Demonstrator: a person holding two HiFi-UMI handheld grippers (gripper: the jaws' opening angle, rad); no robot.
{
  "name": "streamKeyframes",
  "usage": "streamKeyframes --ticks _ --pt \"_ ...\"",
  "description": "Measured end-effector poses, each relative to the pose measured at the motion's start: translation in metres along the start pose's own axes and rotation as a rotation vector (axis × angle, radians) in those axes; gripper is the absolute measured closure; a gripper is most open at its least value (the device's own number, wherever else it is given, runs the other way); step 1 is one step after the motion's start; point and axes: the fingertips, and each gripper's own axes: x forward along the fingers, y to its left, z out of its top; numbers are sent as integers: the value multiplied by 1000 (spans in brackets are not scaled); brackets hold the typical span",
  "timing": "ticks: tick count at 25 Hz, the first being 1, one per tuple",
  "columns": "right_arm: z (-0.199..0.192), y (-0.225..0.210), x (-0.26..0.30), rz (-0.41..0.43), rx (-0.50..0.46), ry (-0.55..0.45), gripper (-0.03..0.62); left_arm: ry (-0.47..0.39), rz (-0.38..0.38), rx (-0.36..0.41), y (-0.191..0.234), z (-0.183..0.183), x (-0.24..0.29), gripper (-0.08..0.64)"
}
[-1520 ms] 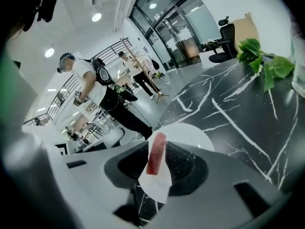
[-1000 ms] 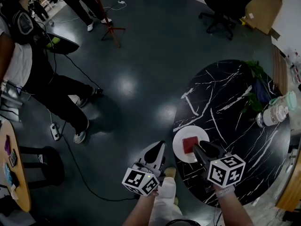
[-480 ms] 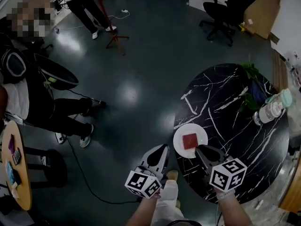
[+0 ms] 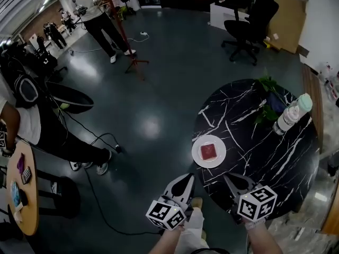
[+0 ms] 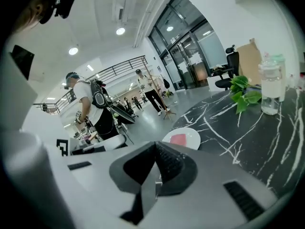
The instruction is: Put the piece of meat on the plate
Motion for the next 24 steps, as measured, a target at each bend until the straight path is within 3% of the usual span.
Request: streamKeyframes --ticks 13,24 --pt "-4 69 -85 45 -104 -112 581 35 -122 38 -119 0 -53 551" --pt "-4 100 -125 44 -149 -173 581 12 -117 54 -145 18 -82 551"
